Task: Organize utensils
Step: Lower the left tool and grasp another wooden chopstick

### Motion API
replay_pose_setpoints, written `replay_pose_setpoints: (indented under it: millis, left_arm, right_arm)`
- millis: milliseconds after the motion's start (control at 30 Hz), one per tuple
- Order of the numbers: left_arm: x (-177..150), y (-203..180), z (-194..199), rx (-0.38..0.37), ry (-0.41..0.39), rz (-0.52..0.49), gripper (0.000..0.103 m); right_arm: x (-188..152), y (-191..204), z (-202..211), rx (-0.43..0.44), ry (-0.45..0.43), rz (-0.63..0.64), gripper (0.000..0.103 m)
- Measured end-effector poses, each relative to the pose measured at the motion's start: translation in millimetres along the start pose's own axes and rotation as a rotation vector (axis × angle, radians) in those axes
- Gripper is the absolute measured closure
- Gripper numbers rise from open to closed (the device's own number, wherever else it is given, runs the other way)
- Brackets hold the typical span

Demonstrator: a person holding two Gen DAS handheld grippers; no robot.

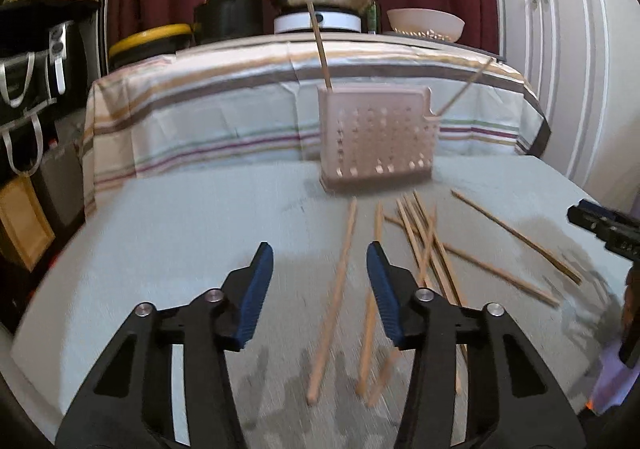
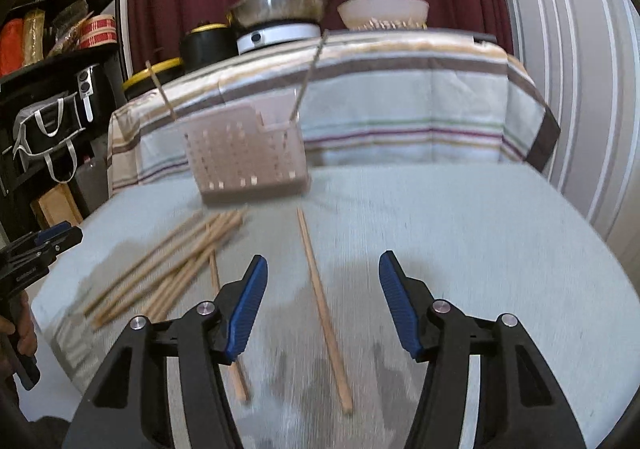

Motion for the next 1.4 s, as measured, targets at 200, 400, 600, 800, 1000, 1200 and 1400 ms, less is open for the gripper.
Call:
replay_pose_setpoints:
  millis: [200, 400, 600, 800, 1000, 1200, 1400]
  left_arm:
    - [-28, -21, 10, -0.058, 0.025, -0.039, 0.075]
    - [-54, -38, 9, -0.088, 0.078, -0.06, 0.083]
    - [-68, -42, 6, -0.083, 0.114, -0.073, 0.086]
    - [-76, -46, 4, -0.085, 0.141, -0.077, 0.088]
    - [-79, -42, 1, -0.059, 0.157, -0.071, 0.089]
    - [-78, -41, -1, -0.058, 0.156, -0.06, 0.089]
    - [-78, -41, 0, -0.053, 0.15, -0.061, 0.094]
  right_arm:
    - [-26, 1, 10, 0.002, 0.033, -0.007, 0.048]
    - [-39, 4, 16, 0.012, 0.042, -0.01, 0.049]
    - [-44, 4, 17, 0.017, 0.048, -0.019, 0.049]
    - [-46, 4, 18, 0.019, 0.045, -0.024, 0.049]
    - [-46, 4, 19, 0.019, 0.046, -0.027, 0.049]
    - [-48, 5, 20, 0.02, 0.049, -0.027, 0.049]
    - [-48, 8, 20, 0.025, 0.052, -0.014, 0.049]
Point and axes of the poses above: each gripper's, at about its wrist camera, not at the fingertips, and z roughly against the way its jaws point, y to its left, x to its top, the point moved 9 cm from there along -z, roughly the way its jaws point, and after that the axes turned 11 degrees about -y, right-handed, at the moved point
